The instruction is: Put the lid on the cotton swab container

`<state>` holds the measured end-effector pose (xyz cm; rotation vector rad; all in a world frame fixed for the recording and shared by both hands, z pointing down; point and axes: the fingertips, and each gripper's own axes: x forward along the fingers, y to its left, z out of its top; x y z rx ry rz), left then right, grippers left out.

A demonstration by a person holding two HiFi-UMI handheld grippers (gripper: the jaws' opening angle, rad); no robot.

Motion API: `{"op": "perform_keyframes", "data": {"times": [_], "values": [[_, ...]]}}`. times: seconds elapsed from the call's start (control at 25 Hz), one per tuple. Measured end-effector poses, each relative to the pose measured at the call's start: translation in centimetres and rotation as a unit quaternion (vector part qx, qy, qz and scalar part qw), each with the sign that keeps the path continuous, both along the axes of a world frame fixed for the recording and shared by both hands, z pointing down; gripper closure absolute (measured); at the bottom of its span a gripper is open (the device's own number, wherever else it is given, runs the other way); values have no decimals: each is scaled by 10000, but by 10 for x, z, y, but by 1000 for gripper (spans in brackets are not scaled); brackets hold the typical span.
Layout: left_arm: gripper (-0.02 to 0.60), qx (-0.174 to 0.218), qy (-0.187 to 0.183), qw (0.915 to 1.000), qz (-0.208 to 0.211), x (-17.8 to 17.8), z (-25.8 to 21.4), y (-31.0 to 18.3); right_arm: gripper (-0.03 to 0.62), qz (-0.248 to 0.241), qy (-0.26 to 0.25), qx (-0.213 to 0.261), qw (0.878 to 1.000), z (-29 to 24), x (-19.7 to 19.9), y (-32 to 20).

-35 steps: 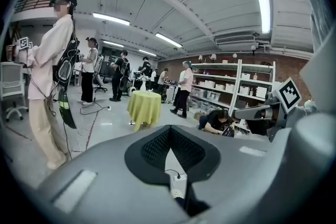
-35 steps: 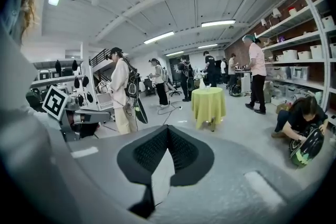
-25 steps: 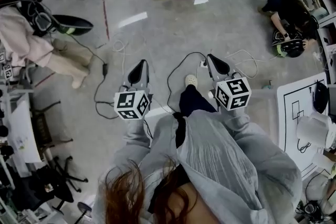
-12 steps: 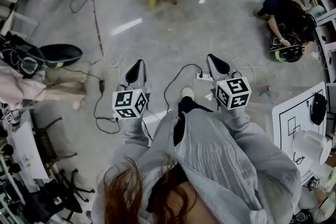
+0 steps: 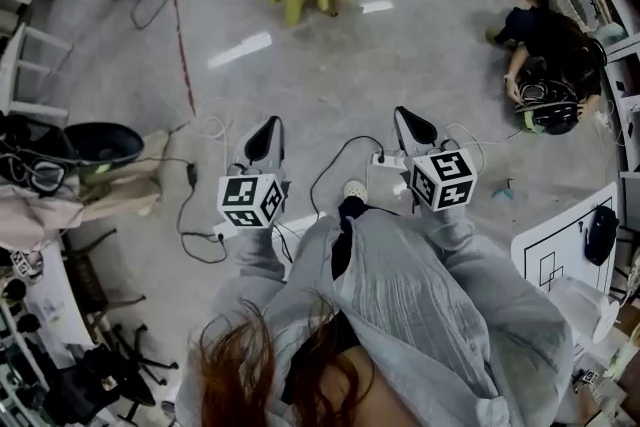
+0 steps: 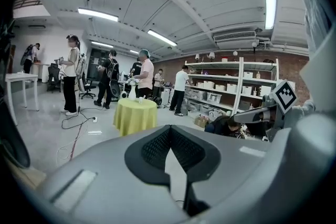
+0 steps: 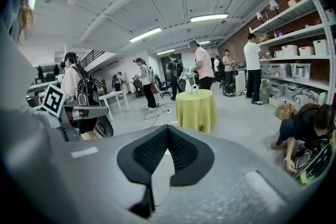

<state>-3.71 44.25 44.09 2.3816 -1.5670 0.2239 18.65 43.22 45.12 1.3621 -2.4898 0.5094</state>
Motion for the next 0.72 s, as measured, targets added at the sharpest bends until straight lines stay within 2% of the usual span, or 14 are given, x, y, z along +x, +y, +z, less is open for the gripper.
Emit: {"op": "perform_keyframes", "data": {"times": [0.36, 0.72], "values": [[561, 197, 65, 9995, -246, 11, -5, -21, 592, -260, -87, 93, 9996, -2, 0, -29], [561, -63, 184, 9993, -331, 10, 17, -30, 592, -305, 60, -188, 9993, 19, 1, -30]]}}
